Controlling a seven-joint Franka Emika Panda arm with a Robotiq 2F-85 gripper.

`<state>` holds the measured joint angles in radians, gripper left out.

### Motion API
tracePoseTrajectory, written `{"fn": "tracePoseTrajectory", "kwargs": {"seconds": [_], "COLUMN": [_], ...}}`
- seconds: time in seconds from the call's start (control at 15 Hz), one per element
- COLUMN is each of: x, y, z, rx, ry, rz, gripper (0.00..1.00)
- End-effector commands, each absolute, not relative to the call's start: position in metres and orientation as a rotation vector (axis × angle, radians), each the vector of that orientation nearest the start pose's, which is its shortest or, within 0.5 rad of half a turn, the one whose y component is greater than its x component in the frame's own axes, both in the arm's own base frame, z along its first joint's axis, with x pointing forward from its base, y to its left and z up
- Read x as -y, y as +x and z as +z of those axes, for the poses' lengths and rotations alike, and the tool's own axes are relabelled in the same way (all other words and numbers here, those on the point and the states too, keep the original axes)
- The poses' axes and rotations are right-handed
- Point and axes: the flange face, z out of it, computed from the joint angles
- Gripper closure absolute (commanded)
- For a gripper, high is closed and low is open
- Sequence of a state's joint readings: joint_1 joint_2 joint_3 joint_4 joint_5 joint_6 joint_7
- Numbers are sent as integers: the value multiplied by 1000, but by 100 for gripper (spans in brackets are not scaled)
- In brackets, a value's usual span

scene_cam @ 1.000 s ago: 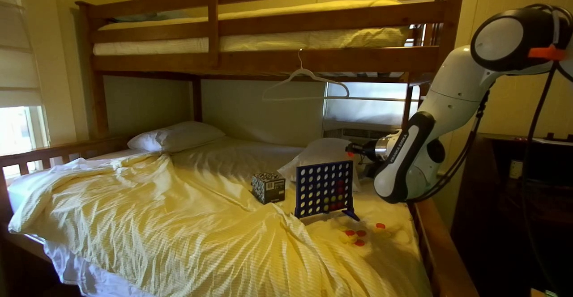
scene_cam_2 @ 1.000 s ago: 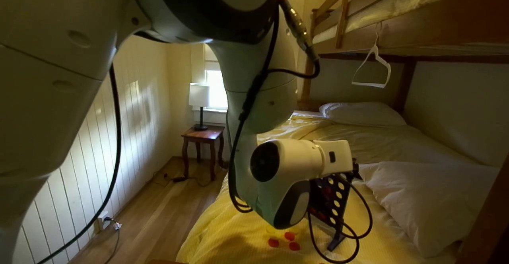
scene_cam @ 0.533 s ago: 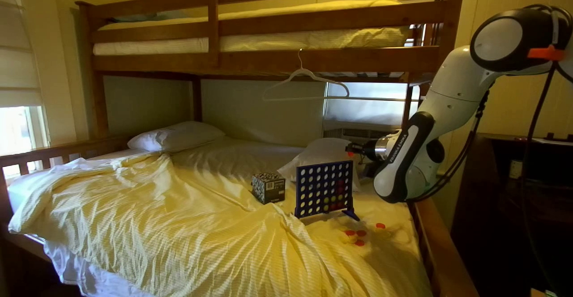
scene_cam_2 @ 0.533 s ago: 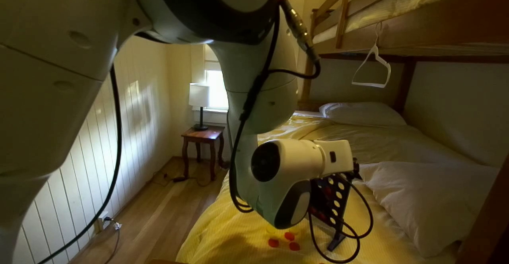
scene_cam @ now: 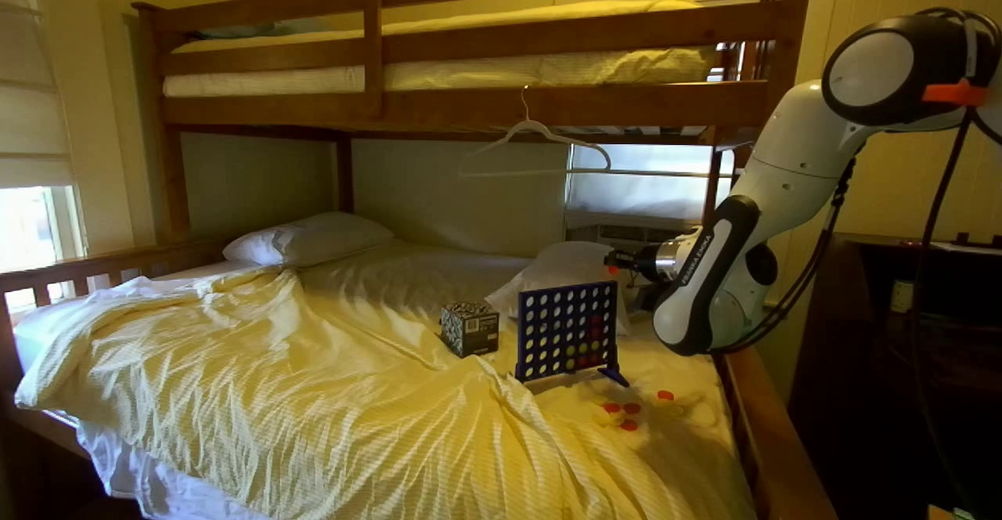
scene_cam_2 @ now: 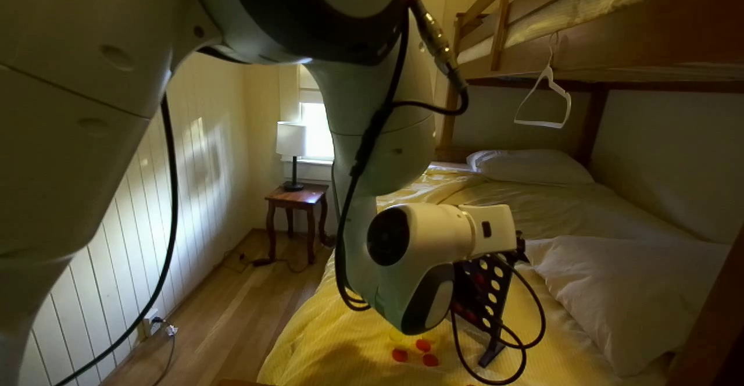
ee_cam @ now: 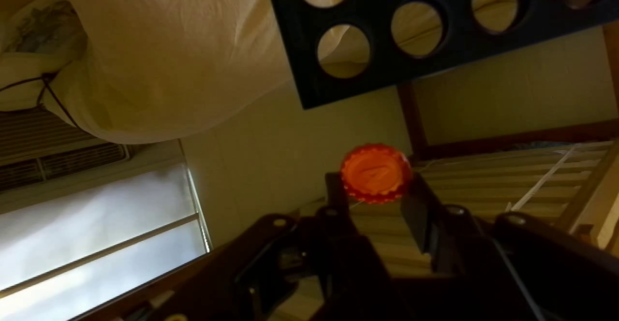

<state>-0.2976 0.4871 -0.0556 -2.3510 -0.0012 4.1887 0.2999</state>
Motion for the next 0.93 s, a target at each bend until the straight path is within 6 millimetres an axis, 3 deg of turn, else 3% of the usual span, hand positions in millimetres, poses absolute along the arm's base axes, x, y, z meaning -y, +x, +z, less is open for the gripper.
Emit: {"fn": "tracePoseTrajectory", "kwargs": {"seconds": [0.0,0.2,0.27,0.87], "x": [183,183,183,186], "y": [506,506,506,506], "z": [295,295,295,285], "rx": [-766,-766,-766,-782], "ry": [-2371,-2371,-2371,-2378], "rz": [-1994,-1994,-1994,-2005], "gripper": [66,66,91,91]}}
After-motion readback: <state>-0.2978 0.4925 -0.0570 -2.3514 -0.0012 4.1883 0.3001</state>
